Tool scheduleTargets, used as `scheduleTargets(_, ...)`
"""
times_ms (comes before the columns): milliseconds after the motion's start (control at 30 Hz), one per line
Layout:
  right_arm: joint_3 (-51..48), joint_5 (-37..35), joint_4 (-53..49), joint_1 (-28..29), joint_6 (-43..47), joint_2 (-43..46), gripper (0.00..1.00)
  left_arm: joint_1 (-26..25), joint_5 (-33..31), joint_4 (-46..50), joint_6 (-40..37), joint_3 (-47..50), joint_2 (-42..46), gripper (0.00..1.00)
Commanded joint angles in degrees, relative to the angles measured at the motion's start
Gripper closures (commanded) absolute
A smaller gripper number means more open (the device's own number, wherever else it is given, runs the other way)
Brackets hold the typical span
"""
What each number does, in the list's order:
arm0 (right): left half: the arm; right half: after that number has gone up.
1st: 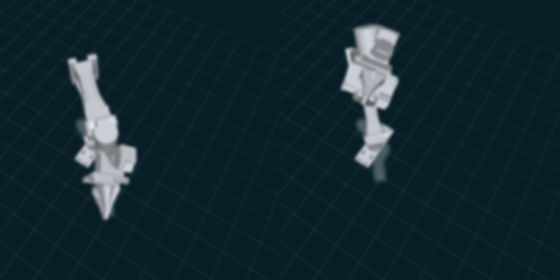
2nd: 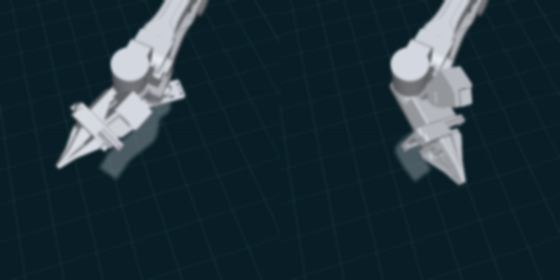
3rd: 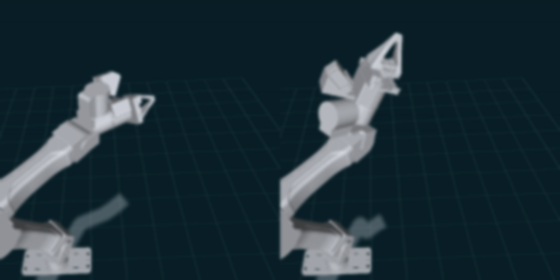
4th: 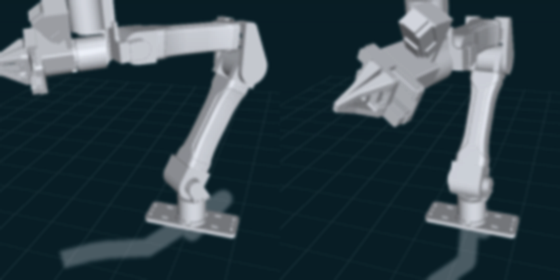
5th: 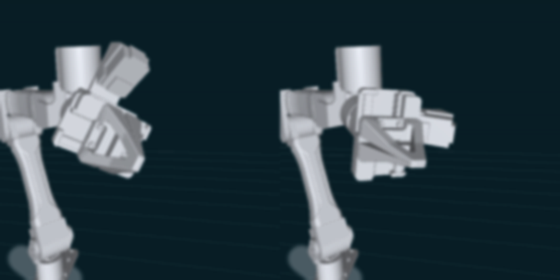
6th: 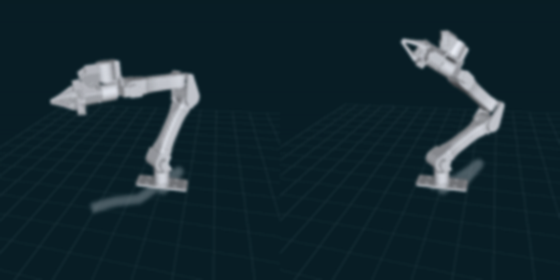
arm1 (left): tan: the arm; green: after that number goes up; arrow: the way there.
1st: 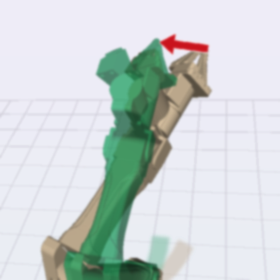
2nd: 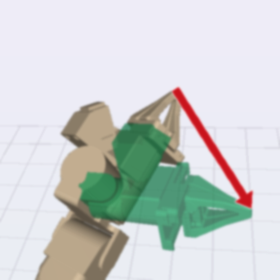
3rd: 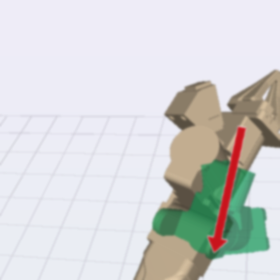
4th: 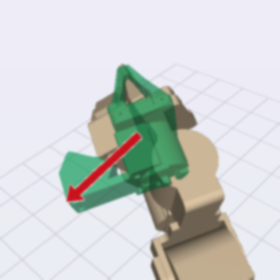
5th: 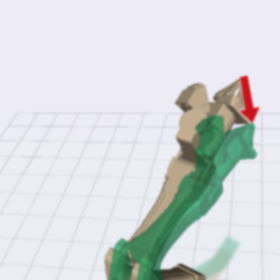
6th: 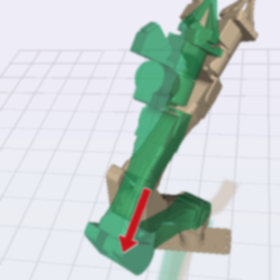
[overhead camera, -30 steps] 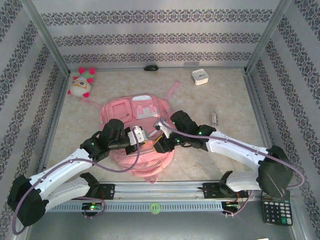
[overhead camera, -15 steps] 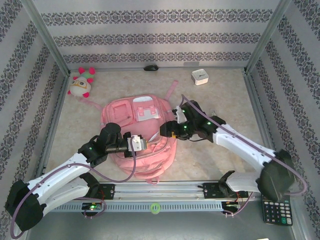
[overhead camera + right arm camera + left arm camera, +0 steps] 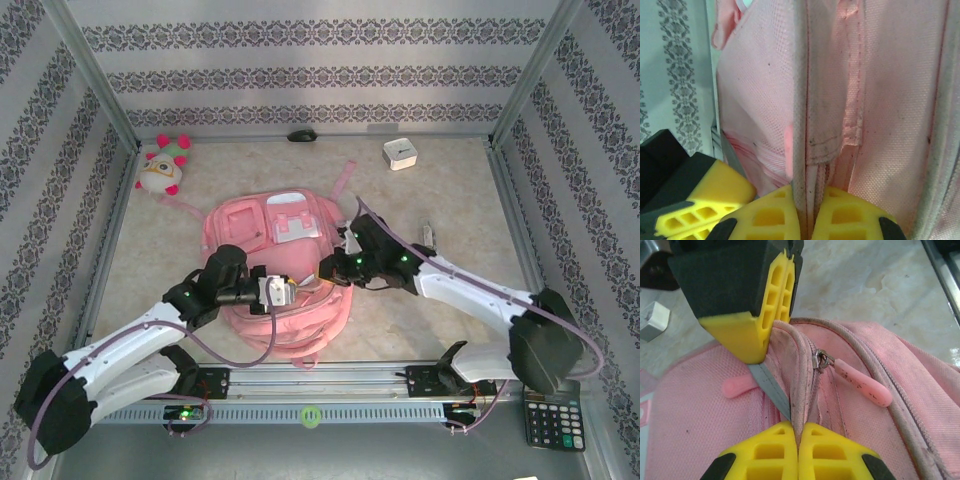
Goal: Pack the student bag
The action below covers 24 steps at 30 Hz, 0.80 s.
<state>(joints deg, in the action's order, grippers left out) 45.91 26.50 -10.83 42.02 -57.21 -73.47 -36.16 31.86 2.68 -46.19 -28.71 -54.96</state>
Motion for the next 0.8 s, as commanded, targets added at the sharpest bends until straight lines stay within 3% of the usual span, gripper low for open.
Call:
scheduleTargets(0,-4.0,-11.2,5.3,2.2,-6.4,7.1,1.00,3.6,2.0,-6.6,-2.5,-2.2,-3.3,1.00)
scheduleTargets(67,-5.7,-15.1,7.3,3.3,-8.5,8.9,1.00,5.0,1.7,-6.5,-2.0,-4.1,-5.7,0.99)
scheduleTargets(167,-6.5,-19.3,10.5,4.6,-11.1,9.3,1.00,5.6,0.3,-5.2,0.2,-6.7,-6.4,0.88)
scheduleTargets(233,-5.9,-22.9,11.7,5.8,-12.8,9.1,1.00,5.6,-1.6,-1.7,5.8,-8.9,-4.7,0.64)
scheduleTargets(333,-4.7,-28.0,12.8,7.1,-15.2,8.7,1.00,5.4,-3.0,7.7,15.1,-11.4,0.1,0.42)
scheduleTargets(533,-1.9,-29.4,13.3,7.5,-16.0,6.8,1.00,4.5,-8.7,26.1,36.4,-15.1,9.1,0.40)
scheduleTargets(633,-1.1,-29.6,13.1,7.8,-16.8,5.7,1.00,2.3,-11.6,33.5,44.2,-17.0,8.5,0.39)
scheduleTargets(767,-0.3,-29.6,12.7,8.2,-16.7,5.0,1.00,-2.5,-10.4,34.4,55.8,-17.9,4.5,0.39)
